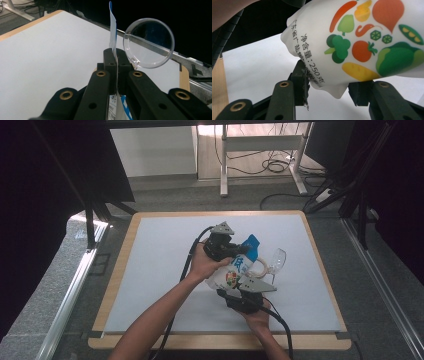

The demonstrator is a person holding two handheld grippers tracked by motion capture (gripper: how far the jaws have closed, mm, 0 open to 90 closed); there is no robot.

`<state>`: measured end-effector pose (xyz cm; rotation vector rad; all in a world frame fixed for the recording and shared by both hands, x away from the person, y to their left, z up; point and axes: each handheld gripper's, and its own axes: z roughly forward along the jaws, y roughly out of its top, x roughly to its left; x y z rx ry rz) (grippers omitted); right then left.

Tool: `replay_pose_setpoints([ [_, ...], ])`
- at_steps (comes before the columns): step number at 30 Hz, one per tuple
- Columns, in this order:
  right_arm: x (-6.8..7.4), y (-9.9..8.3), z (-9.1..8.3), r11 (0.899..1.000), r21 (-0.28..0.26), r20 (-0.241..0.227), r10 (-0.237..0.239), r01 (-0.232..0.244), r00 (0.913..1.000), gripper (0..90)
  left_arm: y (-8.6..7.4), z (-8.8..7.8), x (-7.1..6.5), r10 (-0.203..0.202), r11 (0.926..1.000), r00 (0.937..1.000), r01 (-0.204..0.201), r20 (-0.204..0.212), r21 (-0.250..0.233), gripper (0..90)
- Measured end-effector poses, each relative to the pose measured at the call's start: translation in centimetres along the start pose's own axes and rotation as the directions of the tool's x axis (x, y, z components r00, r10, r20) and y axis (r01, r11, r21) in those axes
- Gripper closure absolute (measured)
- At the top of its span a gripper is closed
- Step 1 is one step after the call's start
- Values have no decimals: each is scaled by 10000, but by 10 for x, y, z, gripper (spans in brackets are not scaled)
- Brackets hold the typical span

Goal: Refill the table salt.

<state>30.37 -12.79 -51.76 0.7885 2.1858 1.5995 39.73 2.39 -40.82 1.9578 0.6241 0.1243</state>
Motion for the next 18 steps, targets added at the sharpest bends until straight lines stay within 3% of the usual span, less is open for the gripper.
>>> replay_pose_setpoints([
  [18,2,3,-3,9997,-107,39,202,-202,9998,564,5,2,-1,122,9998,9999,-123,62,187,899],
])
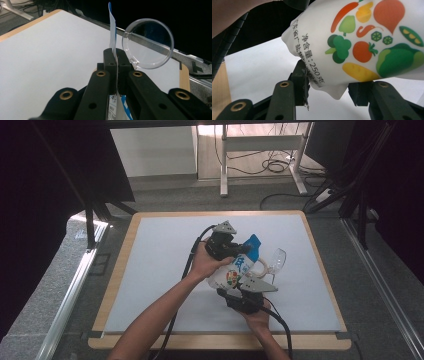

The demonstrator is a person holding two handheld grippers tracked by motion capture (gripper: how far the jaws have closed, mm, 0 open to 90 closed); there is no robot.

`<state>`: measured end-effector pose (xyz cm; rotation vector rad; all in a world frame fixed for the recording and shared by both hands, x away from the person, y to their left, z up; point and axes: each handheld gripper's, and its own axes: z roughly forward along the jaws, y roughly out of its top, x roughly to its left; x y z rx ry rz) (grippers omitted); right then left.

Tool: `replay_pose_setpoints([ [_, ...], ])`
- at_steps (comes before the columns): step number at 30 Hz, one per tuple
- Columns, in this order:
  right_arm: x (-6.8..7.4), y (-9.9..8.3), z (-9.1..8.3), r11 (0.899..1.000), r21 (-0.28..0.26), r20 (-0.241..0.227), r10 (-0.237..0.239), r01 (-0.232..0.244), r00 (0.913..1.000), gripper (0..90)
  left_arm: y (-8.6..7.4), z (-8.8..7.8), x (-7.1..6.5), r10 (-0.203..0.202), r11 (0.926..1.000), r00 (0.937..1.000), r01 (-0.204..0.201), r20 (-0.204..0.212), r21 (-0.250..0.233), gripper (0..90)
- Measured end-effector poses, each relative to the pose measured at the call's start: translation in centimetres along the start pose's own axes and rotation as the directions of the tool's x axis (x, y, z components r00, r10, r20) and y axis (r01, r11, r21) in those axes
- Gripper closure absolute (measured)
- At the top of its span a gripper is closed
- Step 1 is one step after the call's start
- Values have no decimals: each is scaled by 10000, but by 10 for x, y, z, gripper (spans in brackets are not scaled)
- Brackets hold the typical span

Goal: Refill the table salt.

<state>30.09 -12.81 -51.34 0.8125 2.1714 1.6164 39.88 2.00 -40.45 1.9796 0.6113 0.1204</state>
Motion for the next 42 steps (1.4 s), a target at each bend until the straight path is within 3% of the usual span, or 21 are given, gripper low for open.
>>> replay_pose_setpoints([
  [6,4,0,3,10000,10,103,19,-19,9999,566,-1,-1,3,-55,9998,10000,54,54,174,899],
  [25,1,0,-6,9996,-266,-468,88,-100,9989,569,1,1,6,103,9997,9995,-110,311,235,899],
  [42,3,1,-6,9990,-341,-380,282,-295,9989,569,1,6,7,132,9993,9995,-142,294,350,898],
])
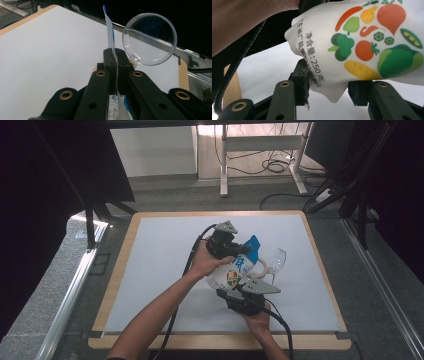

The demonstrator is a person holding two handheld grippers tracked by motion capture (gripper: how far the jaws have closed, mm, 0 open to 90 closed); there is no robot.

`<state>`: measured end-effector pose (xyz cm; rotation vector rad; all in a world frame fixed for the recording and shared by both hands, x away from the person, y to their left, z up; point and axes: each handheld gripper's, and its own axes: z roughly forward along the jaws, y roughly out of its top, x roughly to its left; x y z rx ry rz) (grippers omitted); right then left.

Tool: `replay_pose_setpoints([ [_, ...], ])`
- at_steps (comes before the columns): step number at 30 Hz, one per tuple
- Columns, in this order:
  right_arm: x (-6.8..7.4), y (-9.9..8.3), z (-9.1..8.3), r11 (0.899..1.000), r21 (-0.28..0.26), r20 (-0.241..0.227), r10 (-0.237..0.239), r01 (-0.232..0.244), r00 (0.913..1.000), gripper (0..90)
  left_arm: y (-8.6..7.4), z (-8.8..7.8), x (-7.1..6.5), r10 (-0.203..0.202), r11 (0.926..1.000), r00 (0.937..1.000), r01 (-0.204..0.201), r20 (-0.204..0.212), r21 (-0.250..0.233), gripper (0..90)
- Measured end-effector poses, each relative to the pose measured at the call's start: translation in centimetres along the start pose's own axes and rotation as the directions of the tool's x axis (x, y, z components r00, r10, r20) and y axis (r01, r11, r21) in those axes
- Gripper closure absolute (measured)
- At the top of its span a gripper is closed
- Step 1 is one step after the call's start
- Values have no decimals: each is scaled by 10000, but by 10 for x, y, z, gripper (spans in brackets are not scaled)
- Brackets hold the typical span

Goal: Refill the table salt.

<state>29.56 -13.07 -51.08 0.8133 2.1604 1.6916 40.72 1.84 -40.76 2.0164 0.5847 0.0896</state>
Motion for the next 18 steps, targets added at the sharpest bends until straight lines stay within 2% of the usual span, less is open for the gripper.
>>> replay_pose_setpoints([
  [3,2,0,0,10000,35,188,-3,2,9998,570,0,1,1,3,10000,10000,-3,12,59,898],
  [10,4,0,-1,9999,-100,-3,105,-105,9999,571,0,1,3,53,9999,10000,-53,52,130,898],
  [18,4,1,-1,9988,-267,6,399,-399,9992,570,2,3,4,129,9997,9999,-131,109,207,898],
])
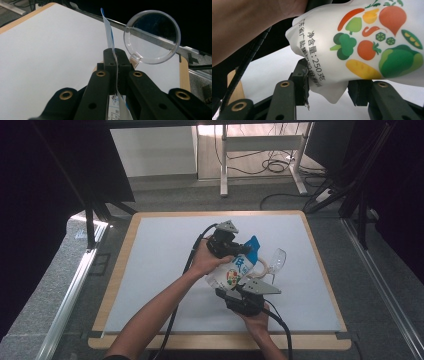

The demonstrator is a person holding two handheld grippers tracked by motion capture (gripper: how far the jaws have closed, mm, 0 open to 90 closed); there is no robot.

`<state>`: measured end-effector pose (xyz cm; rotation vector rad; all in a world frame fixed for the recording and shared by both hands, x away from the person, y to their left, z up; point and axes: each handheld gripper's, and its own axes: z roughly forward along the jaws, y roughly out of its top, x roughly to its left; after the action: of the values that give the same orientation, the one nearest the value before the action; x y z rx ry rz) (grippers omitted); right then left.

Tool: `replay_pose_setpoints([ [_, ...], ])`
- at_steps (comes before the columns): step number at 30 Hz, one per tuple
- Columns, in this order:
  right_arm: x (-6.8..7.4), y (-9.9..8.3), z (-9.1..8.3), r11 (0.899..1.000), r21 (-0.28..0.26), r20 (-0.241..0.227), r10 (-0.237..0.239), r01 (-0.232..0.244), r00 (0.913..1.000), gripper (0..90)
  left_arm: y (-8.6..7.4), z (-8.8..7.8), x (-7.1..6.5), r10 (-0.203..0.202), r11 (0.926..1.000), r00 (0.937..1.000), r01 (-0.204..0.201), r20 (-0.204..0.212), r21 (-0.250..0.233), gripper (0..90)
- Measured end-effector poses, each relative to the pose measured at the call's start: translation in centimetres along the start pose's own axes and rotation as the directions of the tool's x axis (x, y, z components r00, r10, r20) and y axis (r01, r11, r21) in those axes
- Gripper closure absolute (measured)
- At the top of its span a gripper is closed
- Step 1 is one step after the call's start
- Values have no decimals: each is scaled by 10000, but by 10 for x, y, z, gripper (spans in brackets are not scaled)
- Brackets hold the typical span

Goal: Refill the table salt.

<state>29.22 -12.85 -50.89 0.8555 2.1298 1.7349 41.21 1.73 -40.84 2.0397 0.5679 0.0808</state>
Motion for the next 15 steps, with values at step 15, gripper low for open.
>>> replay_pose_setpoints([
  [15,4,2,2,9993,-3,361,371,-371,9987,571,4,3,5,139,9993,9998,-144,154,340,898],
])
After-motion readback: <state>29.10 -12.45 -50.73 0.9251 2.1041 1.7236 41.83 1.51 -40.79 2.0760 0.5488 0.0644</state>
